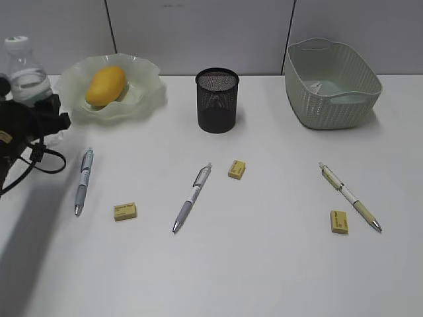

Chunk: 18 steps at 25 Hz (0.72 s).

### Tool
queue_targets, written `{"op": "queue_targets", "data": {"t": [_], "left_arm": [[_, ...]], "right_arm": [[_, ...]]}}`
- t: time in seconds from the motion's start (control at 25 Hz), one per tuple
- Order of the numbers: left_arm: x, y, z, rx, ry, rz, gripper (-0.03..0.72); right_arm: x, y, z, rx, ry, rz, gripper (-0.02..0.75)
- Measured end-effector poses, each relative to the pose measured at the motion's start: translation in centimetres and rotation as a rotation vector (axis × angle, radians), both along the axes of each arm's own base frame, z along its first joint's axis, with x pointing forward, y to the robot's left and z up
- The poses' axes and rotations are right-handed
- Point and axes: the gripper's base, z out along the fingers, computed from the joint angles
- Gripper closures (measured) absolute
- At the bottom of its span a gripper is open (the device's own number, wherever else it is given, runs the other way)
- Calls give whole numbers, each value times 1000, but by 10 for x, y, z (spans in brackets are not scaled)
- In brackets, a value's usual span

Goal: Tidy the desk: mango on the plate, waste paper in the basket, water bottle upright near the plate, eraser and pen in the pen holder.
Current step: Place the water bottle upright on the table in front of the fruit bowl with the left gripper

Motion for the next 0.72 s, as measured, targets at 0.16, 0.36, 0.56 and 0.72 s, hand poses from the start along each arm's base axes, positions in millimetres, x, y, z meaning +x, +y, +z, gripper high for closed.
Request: {"op": "queue_targets", "data": {"t": [0.16, 0.36, 0.56, 0.72], "left_arm": [[0, 0, -16, 7, 46, -2, 211], [11, -2, -22, 6, 31, -7, 211], [18, -3, -34, 11, 28, -11, 211], [20, -4, -38, 13, 7, -13, 211]], "right_arm": [[0, 0, 0, 0, 0, 0, 218], [0, 0, 0, -1, -1, 0, 218], [0, -1, 0, -19, -4, 1, 218], [0, -1, 0, -24, -5, 0, 218]]}}
